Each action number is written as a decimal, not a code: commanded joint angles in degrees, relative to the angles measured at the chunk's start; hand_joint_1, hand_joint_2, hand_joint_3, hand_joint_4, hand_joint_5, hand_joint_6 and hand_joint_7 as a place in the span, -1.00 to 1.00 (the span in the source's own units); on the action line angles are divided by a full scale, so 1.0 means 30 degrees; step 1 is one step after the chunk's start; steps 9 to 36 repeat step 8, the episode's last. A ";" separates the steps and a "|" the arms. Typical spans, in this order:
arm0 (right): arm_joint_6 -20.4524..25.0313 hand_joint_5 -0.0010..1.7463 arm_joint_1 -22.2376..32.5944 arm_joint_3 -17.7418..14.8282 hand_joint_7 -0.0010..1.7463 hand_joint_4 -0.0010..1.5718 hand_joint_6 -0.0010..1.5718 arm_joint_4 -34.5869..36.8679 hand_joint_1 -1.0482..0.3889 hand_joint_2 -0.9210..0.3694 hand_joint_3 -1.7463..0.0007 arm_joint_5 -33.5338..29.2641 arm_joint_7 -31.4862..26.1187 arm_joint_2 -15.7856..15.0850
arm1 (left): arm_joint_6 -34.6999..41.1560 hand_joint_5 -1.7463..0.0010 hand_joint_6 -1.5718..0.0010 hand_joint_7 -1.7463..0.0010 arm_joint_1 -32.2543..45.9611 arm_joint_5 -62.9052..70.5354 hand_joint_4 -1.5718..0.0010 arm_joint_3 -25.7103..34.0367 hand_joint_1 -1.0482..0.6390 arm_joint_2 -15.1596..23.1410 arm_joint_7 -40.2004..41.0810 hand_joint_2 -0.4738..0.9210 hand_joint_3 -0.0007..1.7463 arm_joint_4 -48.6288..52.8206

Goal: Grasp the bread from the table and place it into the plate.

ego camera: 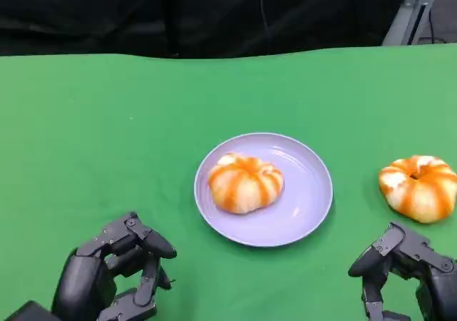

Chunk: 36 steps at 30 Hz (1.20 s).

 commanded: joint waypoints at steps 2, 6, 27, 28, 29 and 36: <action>-0.0078 0.97 0.0128 -0.0209 0.63 -0.03 -0.11 0.0076 0.53 -0.20 -0.53 -0.0023 -0.0066 -0.0201 | -0.0343 -0.92 0.09 -0.60 -0.0060 -0.0086 0.07 0.0249 0.27 0.0137 -0.0299 0.49 0.30 0.0137; -0.0148 0.98 0.0125 -0.0221 0.63 -0.03 -0.11 0.0115 0.52 -0.20 -0.54 -0.0025 -0.0065 -0.0206 | -0.0358 -0.91 0.08 -0.59 -0.0055 -0.0062 0.06 0.0309 0.27 0.0079 -0.0372 0.48 0.30 0.0139; -0.0124 0.98 0.0213 -0.0246 0.63 -0.03 -0.11 0.0084 0.51 -0.19 -0.53 -0.0134 -0.0110 -0.0220 | -0.0230 -0.91 0.08 -0.59 -0.0033 -0.0236 0.06 0.0349 0.27 0.0058 -0.0463 0.48 0.30 0.0044; -0.0124 0.98 0.0213 -0.0246 0.63 -0.03 -0.11 0.0084 0.51 -0.19 -0.53 -0.0134 -0.0110 -0.0220 | -0.0230 -0.91 0.08 -0.59 -0.0033 -0.0236 0.06 0.0349 0.27 0.0058 -0.0463 0.48 0.30 0.0044; -0.0124 0.98 0.0213 -0.0246 0.63 -0.03 -0.11 0.0084 0.51 -0.19 -0.53 -0.0134 -0.0110 -0.0220 | -0.0230 -0.91 0.08 -0.59 -0.0033 -0.0236 0.06 0.0349 0.27 0.0058 -0.0463 0.48 0.30 0.0044; -0.0124 0.98 0.0213 -0.0246 0.63 -0.03 -0.11 0.0084 0.51 -0.19 -0.53 -0.0134 -0.0110 -0.0220 | -0.0230 -0.91 0.08 -0.59 -0.0033 -0.0236 0.06 0.0349 0.27 0.0058 -0.0463 0.48 0.30 0.0044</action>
